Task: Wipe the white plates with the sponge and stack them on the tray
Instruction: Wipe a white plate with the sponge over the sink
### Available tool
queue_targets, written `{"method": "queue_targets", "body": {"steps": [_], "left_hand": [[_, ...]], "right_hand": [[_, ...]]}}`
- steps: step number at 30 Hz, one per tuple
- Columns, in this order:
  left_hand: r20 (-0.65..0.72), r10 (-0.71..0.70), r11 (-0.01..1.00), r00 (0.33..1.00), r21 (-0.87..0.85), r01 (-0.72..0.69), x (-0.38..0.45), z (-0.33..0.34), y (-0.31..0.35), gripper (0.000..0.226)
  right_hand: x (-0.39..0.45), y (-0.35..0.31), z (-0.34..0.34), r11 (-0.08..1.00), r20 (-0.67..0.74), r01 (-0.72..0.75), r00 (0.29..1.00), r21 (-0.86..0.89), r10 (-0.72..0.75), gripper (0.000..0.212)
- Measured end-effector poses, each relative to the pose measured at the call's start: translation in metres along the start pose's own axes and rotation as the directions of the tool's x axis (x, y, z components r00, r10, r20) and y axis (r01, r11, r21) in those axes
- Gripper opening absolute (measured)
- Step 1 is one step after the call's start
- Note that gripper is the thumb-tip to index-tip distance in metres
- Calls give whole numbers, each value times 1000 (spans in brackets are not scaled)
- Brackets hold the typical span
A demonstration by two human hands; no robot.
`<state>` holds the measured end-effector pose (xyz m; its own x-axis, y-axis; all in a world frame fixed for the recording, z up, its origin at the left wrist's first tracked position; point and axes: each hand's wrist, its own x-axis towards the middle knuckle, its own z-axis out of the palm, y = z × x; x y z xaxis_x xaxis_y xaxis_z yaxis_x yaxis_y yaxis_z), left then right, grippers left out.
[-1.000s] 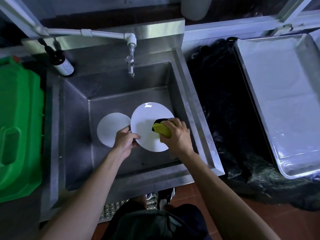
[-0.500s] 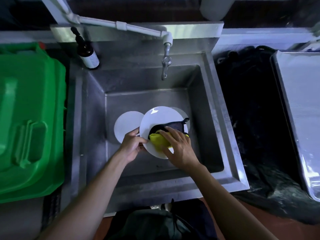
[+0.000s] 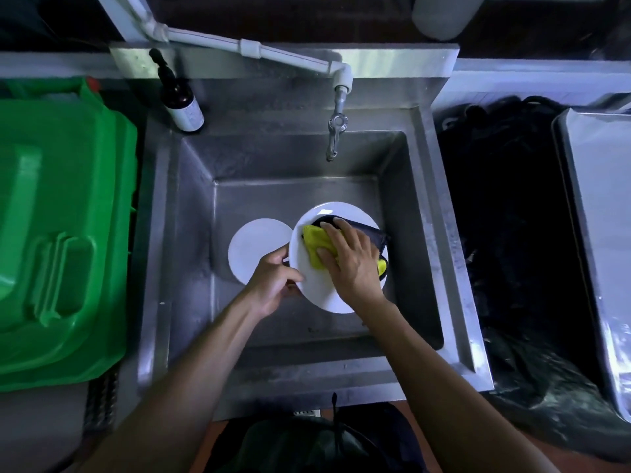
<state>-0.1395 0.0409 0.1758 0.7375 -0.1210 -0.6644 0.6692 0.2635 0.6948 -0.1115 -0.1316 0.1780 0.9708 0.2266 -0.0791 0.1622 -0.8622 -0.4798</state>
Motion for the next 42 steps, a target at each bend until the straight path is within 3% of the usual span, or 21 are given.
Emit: {"method": "queue_targets", "body": {"steps": [4, 9, 21, 32, 42], "left_hand": [[3, 11, 1000, 1000, 18, -11, -2, 9, 1, 51], [-48, 19, 1000, 999, -15, -20, -6, 16, 4, 50], [-220, 70, 982, 973, -156, -106, -11, 30, -3, 62], [-348, 93, 937, 933, -285, -200, -9, 41, 6, 61], [-369, 66, 926, 927, -323, -194, -4, 49, 3, 57]], "right_hand": [[7, -5, -5, 989, -33, 148, 988, 18, -148, 45], [22, -6, -12, 973, -34, 230, 973, -2, -230, 45], [59, 21, -32, 994, -117, 103, 987, -35, -106, 45], [21, 44, -27, 999, -24, -40, 999, 27, 40, 48], [-23, 21, -12, 999, 53, -54, 997, 9, 53, 49]]}}
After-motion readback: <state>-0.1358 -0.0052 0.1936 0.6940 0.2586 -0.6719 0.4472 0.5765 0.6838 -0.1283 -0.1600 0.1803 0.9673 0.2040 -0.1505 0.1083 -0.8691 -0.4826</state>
